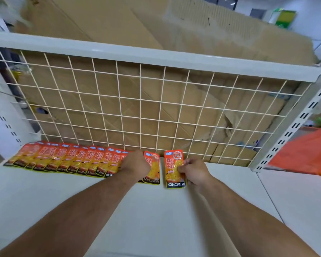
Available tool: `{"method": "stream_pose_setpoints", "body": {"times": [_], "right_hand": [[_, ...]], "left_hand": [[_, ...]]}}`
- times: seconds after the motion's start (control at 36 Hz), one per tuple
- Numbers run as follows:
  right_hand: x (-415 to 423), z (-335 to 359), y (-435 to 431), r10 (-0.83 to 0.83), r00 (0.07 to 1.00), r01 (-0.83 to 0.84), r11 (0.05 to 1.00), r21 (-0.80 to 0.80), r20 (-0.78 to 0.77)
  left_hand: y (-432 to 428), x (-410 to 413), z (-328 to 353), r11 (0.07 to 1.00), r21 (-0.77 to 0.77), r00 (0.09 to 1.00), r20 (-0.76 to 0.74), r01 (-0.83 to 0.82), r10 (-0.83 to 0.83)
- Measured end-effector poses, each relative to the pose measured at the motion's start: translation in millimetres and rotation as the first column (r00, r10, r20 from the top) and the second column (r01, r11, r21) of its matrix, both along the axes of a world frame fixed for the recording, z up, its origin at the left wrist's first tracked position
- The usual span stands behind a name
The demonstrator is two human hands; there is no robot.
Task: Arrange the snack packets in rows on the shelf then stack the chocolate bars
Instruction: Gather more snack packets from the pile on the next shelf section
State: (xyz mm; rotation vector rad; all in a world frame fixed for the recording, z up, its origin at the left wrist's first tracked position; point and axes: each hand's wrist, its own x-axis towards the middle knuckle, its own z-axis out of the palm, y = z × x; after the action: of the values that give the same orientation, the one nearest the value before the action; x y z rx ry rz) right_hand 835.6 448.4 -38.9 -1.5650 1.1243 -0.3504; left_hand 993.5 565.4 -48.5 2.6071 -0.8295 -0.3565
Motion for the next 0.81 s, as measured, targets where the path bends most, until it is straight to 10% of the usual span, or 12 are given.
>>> {"method": "stream_pose_setpoints", "body": {"times": [0.81], "right_hand": [[37.9, -16.5, 3.2, 0.110, 0.990, -0.101, 0.990, 0.100, -0.093]], "left_hand": [[12.8, -8.4, 12.3, 0.997, -0.005, 0.981, 0.182, 0.076, -0.074]]}}
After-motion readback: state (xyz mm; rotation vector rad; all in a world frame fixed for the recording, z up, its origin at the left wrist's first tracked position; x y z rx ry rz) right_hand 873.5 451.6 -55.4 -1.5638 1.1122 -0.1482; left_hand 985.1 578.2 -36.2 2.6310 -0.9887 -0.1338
